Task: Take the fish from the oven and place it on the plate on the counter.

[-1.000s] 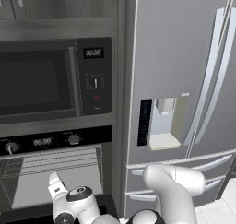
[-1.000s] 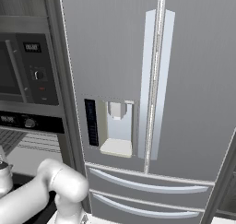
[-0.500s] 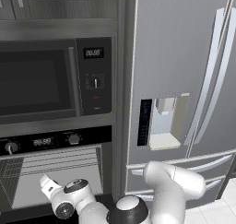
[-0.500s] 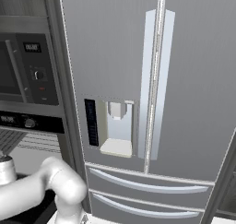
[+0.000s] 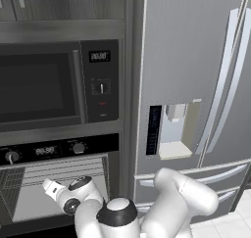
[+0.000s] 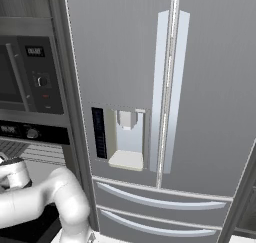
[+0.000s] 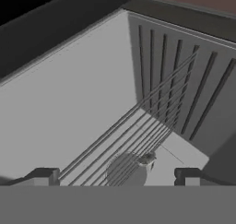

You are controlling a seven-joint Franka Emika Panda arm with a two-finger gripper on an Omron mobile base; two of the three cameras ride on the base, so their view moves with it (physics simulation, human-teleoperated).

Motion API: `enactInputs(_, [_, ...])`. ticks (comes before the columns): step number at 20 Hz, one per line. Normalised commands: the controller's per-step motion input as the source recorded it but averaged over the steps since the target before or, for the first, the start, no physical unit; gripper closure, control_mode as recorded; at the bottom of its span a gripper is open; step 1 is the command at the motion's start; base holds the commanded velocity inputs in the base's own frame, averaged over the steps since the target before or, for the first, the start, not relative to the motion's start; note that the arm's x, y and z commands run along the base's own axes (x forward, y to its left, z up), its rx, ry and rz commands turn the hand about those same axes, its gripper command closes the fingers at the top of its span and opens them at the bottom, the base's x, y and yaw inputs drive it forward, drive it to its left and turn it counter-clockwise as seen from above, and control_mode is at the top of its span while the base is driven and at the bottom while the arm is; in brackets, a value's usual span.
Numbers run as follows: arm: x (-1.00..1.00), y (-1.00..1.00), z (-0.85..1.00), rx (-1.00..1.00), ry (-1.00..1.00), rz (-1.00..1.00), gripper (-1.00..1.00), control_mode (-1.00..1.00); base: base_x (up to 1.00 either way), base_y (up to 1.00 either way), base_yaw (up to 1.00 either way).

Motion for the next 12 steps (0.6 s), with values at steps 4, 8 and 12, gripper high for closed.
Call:
enactInputs(4, [0.26,0.0,-0.71,0.0,-0.18,0.0,-1.0,-1.0,0.0,0.0,0.0])
enactInputs(8, [0.19,0.0,-0.64,0.0,-0.2,-0.02,-1.0,-1.0,0.0,0.0,0.0])
enactInputs(12, [0.2,0.03,-0.38,0.0,-0.14,-0.06,-1.0,-1.0,0.0,0.0,0.0])
